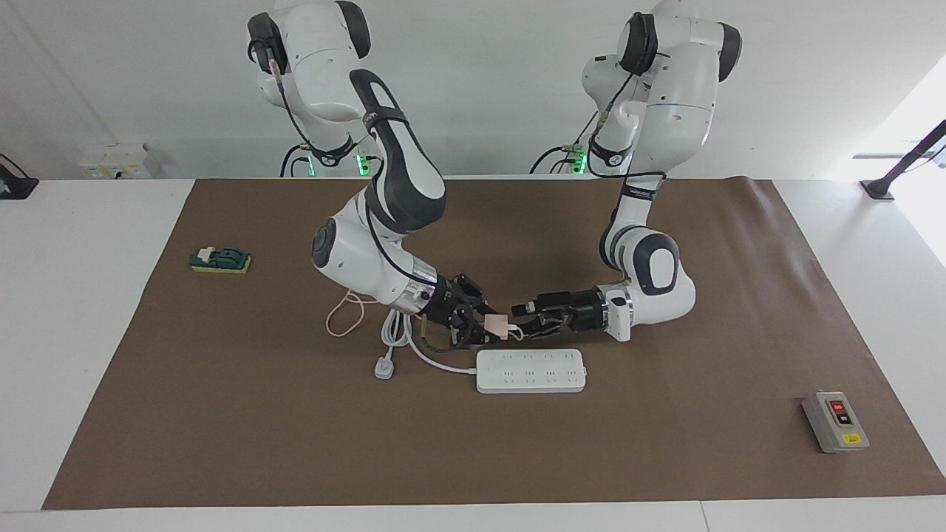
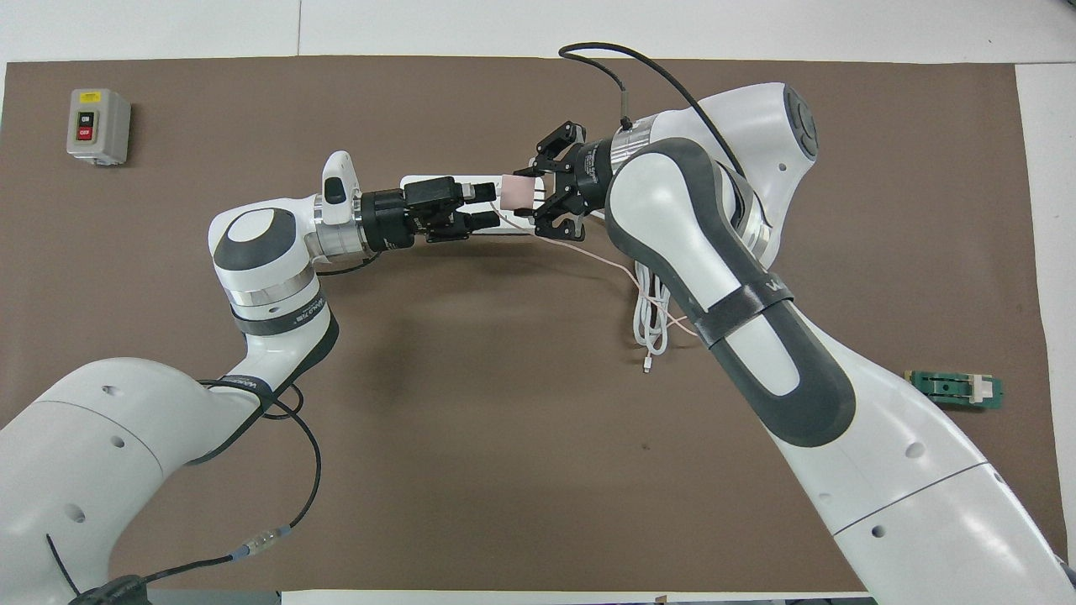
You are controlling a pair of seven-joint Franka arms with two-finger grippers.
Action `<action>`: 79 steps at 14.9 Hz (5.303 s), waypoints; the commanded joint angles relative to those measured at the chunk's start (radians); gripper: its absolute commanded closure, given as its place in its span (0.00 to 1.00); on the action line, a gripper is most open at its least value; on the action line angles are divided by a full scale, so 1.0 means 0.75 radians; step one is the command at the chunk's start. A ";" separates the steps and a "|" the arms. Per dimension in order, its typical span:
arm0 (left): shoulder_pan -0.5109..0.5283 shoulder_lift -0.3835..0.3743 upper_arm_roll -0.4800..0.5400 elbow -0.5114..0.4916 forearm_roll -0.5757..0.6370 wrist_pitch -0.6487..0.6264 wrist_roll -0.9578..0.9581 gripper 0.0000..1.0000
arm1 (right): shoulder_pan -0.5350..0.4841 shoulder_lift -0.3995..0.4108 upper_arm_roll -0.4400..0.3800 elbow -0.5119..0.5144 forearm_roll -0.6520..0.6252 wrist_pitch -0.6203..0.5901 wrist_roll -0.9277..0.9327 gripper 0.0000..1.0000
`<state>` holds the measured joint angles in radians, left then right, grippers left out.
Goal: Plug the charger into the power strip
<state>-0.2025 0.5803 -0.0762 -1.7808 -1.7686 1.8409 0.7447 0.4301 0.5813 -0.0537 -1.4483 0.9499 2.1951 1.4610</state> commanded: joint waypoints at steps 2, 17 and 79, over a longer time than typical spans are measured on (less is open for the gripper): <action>-0.008 -0.025 0.007 -0.037 -0.031 0.016 0.009 0.00 | 0.030 0.055 -0.008 0.060 -0.021 0.016 0.030 1.00; 0.000 -0.009 0.007 -0.037 -0.025 0.004 0.046 0.37 | 0.044 0.061 -0.008 0.068 -0.060 -0.008 0.024 1.00; 0.403 -0.305 0.014 0.791 2.205 -0.749 -1.140 1.00 | -0.406 -0.341 -0.047 0.033 -1.097 -0.683 -1.311 0.00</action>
<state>0.1110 0.3853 -0.0766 -1.1825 -0.1526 1.3097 -0.0865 0.1409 0.3695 -0.0943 -1.3875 0.1683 1.7000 0.5688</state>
